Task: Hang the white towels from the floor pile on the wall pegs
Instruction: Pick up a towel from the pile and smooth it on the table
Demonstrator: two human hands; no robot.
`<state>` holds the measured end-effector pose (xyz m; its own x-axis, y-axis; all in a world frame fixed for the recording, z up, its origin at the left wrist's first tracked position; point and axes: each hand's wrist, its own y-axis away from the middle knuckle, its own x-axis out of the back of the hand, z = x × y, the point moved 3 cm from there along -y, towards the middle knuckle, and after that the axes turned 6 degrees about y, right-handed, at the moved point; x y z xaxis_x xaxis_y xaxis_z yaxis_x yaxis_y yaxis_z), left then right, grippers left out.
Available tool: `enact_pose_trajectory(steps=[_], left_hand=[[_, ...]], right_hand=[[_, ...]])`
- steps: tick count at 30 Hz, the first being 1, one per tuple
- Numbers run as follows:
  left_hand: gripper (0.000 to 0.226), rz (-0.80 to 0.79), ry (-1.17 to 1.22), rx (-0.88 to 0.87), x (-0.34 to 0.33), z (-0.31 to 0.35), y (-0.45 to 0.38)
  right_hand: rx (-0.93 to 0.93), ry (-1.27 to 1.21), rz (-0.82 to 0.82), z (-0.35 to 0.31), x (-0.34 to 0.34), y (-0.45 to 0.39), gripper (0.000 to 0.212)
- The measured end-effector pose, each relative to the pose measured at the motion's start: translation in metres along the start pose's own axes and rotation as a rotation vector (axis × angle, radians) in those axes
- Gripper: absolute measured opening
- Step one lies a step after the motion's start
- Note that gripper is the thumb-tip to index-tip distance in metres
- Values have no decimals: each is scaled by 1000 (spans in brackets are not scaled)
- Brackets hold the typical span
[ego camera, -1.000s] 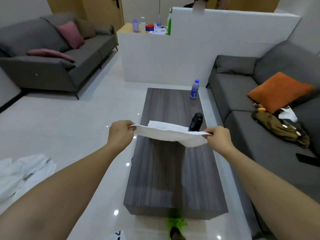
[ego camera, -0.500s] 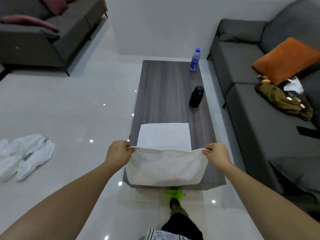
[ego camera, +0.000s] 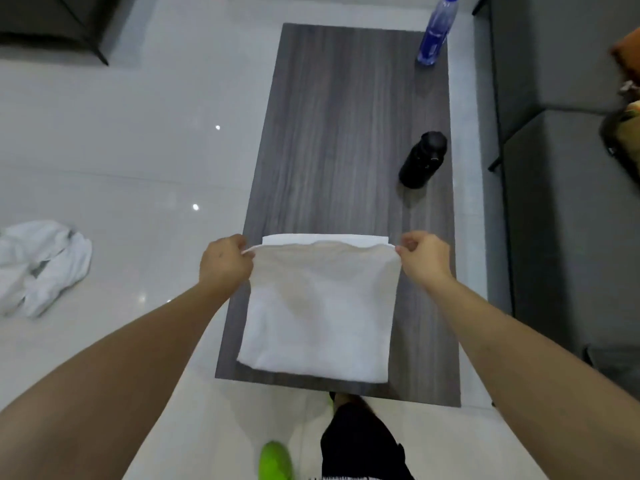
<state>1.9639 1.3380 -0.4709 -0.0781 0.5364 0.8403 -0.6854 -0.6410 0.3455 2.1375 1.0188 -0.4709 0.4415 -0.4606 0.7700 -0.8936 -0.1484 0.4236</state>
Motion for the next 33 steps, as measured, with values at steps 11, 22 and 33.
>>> enact_pose_trajectory(steps=[11,22,33], left_hand=[[32,-307,-4,165,-120,-43,38],[45,-570,-316,-287,-221,-110,134],[17,-315,-362,-533,-210,-132,168]], right_hand=[[-118,117,-360,59,-115,15,26],[464,573,-499,102,-262,132,35],[280,472,-197,107,-274,185,22]])
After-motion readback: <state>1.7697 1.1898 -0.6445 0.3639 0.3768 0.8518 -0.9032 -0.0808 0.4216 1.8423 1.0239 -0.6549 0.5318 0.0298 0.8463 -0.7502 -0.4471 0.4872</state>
